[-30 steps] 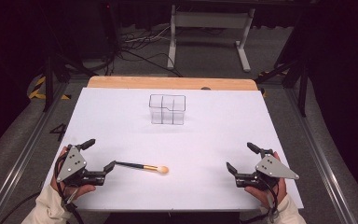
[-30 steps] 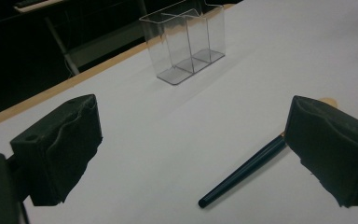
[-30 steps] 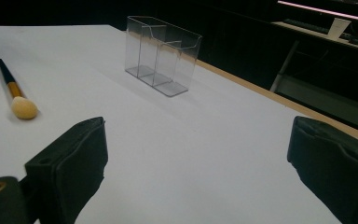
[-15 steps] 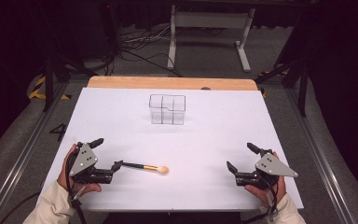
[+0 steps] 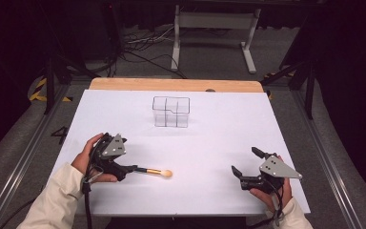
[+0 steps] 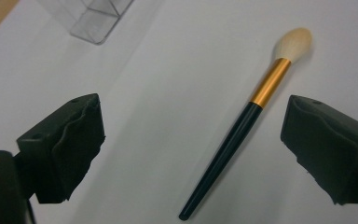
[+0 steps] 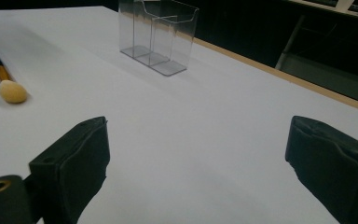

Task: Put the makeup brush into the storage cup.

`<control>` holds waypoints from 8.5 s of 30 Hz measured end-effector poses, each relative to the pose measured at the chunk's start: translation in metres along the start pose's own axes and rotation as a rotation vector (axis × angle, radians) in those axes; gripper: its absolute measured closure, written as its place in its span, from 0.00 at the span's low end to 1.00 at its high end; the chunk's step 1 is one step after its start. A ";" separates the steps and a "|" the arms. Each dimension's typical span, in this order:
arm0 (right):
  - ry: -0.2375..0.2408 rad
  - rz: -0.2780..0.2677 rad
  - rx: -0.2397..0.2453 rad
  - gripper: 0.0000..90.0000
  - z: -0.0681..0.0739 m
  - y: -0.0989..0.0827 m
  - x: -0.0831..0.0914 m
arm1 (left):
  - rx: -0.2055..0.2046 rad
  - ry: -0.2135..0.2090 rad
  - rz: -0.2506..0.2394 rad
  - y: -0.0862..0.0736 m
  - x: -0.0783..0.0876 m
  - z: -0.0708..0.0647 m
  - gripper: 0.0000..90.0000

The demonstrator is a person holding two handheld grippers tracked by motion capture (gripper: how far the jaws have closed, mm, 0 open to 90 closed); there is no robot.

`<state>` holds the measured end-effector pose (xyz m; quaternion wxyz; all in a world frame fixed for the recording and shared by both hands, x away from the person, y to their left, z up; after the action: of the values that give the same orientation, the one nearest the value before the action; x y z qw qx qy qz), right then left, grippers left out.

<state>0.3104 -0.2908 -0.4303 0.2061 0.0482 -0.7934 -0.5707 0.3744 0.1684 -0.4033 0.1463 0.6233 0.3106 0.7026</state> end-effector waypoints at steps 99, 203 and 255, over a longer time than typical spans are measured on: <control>-0.044 -0.004 -0.021 0.09 -0.006 -0.002 0.001 | 0.002 0.214 -0.367 0.030 0.035 0.001 0.86; -0.030 -0.019 -0.060 0.09 -0.010 -0.004 0.000 | 0.152 0.097 -0.756 0.142 -0.088 0.103 0.86; -0.025 -0.010 -0.048 0.10 -0.009 -0.004 -0.001 | 0.102 0.199 -0.695 0.136 -0.068 0.088 0.31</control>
<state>0.3136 -0.2996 -0.4319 0.1945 0.0402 -0.7816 -0.5913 0.4966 0.0463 -0.3700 0.3142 0.4157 0.5512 0.6517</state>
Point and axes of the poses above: each handheld gripper's, and its own axes: x roughly backward along the jaws, y roughly out of its top, z roughly to its left, the point moved 1 cm from there along -x, roughly forward along the jaws, and after that the axes turned 14 degrees about -y, right-handed, at the moved point
